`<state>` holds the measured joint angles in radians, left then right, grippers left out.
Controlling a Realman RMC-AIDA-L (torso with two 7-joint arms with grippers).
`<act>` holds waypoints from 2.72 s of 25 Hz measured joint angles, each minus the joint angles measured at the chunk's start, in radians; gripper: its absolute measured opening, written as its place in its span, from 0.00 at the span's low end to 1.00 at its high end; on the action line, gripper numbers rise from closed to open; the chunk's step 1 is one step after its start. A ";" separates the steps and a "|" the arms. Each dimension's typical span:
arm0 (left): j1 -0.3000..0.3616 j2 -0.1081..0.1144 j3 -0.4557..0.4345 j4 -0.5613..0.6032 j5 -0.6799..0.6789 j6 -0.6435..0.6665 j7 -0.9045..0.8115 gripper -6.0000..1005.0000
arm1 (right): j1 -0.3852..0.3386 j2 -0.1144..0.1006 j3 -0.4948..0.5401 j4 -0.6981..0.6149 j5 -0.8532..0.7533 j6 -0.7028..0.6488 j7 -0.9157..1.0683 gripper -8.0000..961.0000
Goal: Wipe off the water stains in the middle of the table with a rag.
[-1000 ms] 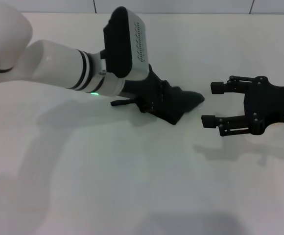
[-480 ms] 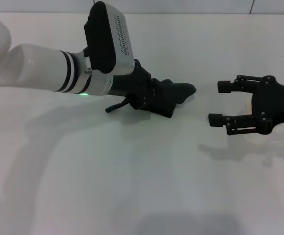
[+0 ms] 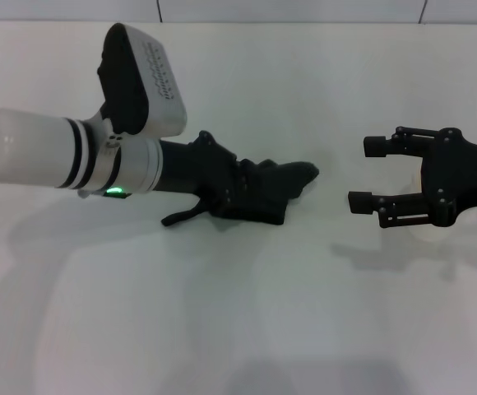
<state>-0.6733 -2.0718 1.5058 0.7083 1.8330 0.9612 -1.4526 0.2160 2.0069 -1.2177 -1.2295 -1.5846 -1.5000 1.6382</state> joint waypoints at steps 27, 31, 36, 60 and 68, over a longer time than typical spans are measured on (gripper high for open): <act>0.238 -0.005 -0.138 0.326 0.115 0.144 -0.255 0.56 | 0.003 0.001 -0.010 0.009 0.010 0.011 -0.001 0.90; 0.220 -0.003 -0.146 0.321 0.151 0.200 -0.319 0.57 | 0.003 0.001 -0.011 0.006 0.018 0.010 -0.004 0.90; 0.209 -0.007 -0.138 0.324 0.197 0.245 -0.345 0.60 | 0.001 0.001 -0.011 0.002 0.018 0.007 -0.004 0.90; 0.363 -0.002 -0.502 0.505 0.010 0.822 -0.075 0.76 | -0.012 -0.008 0.128 -0.005 -0.112 -0.094 -0.021 0.90; 0.399 -0.001 -0.503 0.509 0.021 0.840 -0.062 0.76 | -0.012 -0.007 0.130 -0.018 -0.139 -0.099 -0.021 0.90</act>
<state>-0.2741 -2.0729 1.0030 1.2170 1.8543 1.8010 -1.5148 0.2043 2.0002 -1.0875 -1.2479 -1.7236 -1.5993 1.6177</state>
